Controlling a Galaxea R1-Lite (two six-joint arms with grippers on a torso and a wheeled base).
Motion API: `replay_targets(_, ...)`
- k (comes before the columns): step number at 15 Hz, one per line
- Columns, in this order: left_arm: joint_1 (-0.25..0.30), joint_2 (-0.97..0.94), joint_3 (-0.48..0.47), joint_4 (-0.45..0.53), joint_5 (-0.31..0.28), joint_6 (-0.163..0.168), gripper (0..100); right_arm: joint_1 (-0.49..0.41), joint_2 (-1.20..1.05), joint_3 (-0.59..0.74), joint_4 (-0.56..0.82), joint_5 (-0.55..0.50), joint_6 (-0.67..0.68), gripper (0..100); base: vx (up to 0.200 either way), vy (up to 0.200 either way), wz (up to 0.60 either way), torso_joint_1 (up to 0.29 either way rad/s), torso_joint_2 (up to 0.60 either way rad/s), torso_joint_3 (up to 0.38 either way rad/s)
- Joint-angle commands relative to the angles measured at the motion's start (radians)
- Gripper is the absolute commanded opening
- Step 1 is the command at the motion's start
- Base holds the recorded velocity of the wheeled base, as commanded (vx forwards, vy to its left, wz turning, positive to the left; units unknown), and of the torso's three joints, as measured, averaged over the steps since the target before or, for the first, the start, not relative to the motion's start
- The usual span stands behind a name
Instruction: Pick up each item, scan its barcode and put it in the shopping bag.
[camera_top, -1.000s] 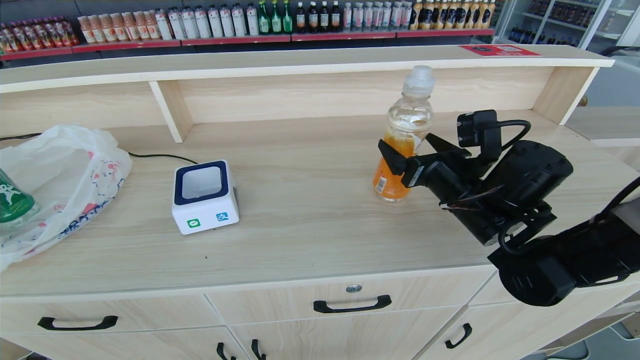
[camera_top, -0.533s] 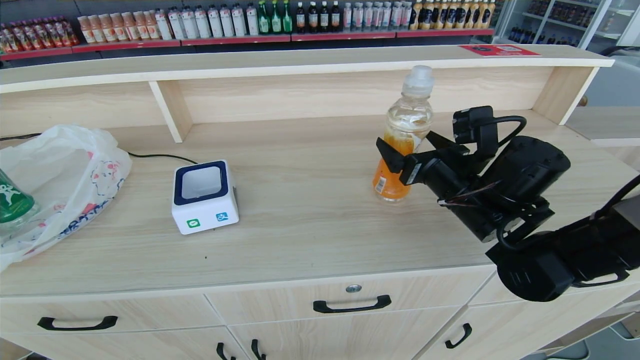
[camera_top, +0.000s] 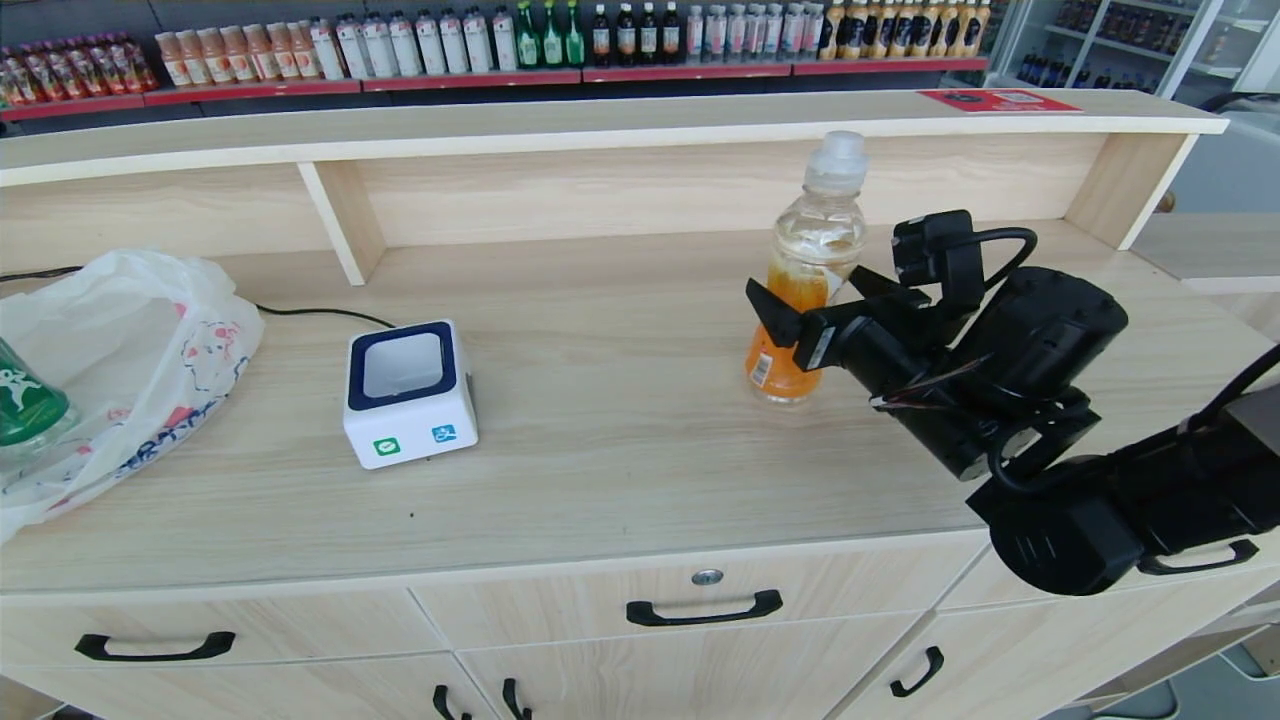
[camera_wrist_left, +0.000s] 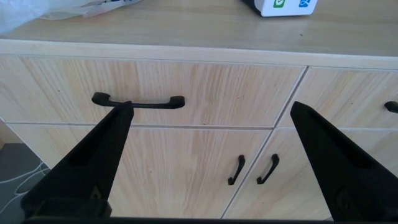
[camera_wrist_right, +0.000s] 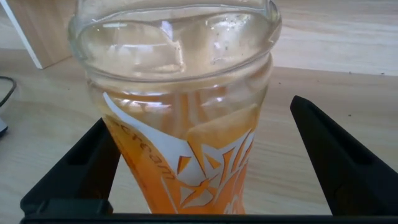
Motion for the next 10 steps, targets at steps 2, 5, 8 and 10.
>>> replay_targets(2, 0.0, 0.0, 0.0, 0.0, 0.0, 0.0, 100, 0.007, 0.015, -0.037, 0.014, 0.0, -0.007, 100, 0.0, 0.0, 0.0, 0.0, 0.0, 0.0)
replay_targets(5, 0.0, 0.0, 0.0, 0.0, 0.0, 0.0, 100, 0.006, 0.017, -0.049, 0.015, 0.002, -0.009, 100, 0.0, 0.0, 0.0, 0.0, 0.0, 0.0)
replay_targets(8, 0.0, 0.0, 0.0, -0.002, 0.0, 0.002, 100, 0.004, 0.018, -0.06, 0.032, 0.008, -0.009, 100, 0.0, 0.0, 0.0, 0.0, 0.0, 0.0)
replay_targets(10, 0.0, 0.0, 0.0, 0.0, 0.0, 0.0, 100, 0.004, 0.018, -0.075, 0.04, 0.007, -0.009, 100, 0.0, 0.0, 0.0, 0.0, 0.0, 0.0)
